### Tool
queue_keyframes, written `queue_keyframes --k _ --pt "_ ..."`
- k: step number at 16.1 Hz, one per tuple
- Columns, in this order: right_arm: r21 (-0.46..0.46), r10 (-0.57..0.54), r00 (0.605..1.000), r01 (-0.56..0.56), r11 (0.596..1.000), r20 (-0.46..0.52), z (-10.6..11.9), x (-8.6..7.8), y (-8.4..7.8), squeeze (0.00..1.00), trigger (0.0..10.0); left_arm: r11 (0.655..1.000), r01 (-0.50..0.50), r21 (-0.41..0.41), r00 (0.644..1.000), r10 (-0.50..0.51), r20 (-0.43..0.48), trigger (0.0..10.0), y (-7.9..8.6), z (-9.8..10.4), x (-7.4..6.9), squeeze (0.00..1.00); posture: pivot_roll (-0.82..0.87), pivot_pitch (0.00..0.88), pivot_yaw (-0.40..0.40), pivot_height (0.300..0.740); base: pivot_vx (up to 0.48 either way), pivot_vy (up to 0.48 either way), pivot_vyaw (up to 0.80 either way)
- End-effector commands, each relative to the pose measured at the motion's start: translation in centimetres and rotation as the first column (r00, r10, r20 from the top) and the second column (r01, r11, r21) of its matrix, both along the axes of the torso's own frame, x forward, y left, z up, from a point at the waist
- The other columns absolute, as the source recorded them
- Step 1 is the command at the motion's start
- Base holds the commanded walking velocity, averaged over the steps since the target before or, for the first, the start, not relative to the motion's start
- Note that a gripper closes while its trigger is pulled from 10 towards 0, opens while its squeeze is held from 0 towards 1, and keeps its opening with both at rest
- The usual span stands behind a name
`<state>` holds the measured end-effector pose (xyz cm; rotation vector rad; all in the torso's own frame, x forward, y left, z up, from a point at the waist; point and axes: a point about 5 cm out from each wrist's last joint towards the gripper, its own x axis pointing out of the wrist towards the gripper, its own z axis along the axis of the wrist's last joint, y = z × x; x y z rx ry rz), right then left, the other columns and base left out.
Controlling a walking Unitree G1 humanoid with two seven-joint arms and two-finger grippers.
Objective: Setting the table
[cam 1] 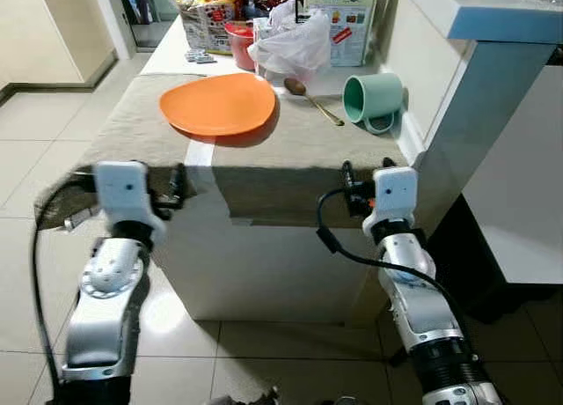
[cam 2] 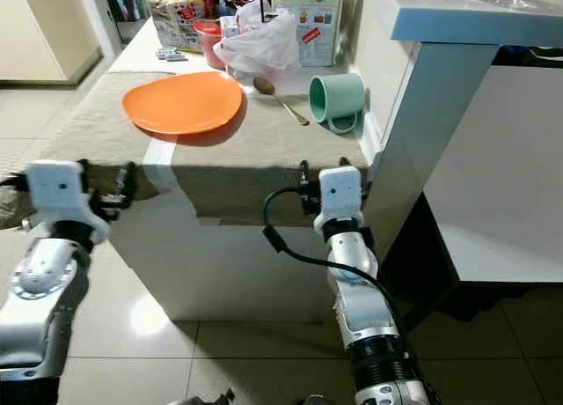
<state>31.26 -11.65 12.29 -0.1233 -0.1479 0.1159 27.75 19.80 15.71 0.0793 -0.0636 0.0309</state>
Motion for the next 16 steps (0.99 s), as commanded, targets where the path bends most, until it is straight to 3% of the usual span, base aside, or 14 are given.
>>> queue_keyframes --k 1,4,6,9,16 --pt "-0.002 0.022 1.000 -0.022 1.000 0.008 0.4 0.2 0.5 0.00 10.0 1.000 0.019 0.004 1.000 -0.019 -0.004 10.0 -0.3 0.3 0.4 0.00 -0.05 0.023 0.048 0.740 0.000 0.480 0.00" --pt "-0.010 0.035 0.999 -0.035 0.999 0.010 0.3 0.2 0.7 0.00 10.0 1.000 0.025 0.014 1.000 -0.025 0.000 10.0 -0.5 0.4 0.8 0.00 -0.06 0.025 0.049 0.740 0.000 0.480 0.00" --pt "-0.014 0.031 1.000 -0.031 0.999 0.005 0.3 0.2 0.7 0.00 10.0 1.000 0.021 0.014 1.000 -0.021 0.011 10.0 -0.7 0.7 1.1 0.00 -0.06 0.025 0.051 0.740 0.000 0.000 0.00" --pt "-0.036 0.009 1.000 -0.010 0.999 -0.024 -0.1 0.5 0.6 0.00 10.0 0.999 0.030 0.009 0.999 -0.030 0.010 10.0 -0.9 0.8 1.2 0.00 -0.06 0.028 0.053 0.740 0.000 0.000 -0.78" --pt "-0.082 0.059 0.998 -0.057 0.995 0.030 0.5 0.4 1.3 0.00 10.0 0.999 0.034 0.023 0.999 -0.035 0.011 10.0 -1.6 0.6 1.2 0.00 -0.06 0.029 0.050 0.740 0.000 0.000 0.00"
